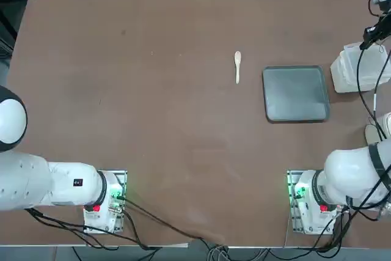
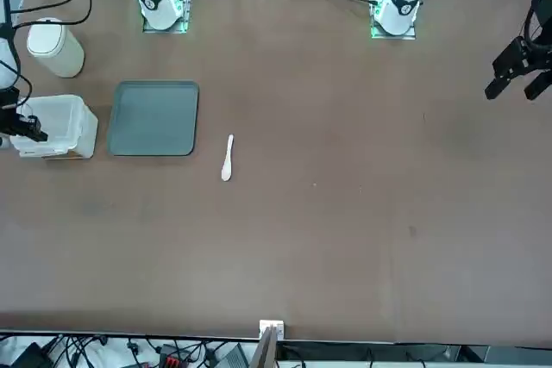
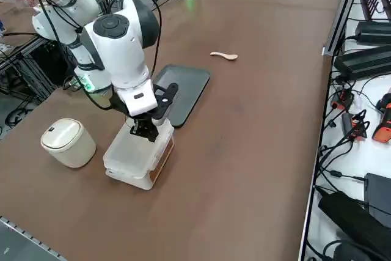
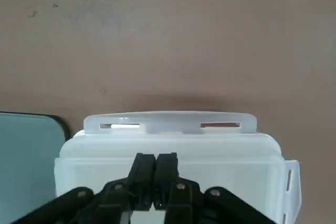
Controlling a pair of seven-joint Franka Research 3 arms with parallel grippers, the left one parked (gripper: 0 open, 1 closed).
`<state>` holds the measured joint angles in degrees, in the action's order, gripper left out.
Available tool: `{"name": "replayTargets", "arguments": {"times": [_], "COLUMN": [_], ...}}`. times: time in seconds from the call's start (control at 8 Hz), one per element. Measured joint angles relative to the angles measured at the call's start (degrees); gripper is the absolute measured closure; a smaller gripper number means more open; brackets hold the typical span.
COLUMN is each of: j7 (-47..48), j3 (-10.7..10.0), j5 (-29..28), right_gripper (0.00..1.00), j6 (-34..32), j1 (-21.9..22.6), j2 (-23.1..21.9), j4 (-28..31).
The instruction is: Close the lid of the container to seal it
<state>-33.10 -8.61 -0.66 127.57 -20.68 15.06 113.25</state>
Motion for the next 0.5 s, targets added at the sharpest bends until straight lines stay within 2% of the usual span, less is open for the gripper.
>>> {"name": "replayTargets", "arguments": {"times": [0.5], "j7": [0.0], "j3": [0.0], "j5": [0.0], "right_gripper": [0.98], "j6": [0.0], "j1": [0.0], "j2": [0.0], "j4": [0.0]}}
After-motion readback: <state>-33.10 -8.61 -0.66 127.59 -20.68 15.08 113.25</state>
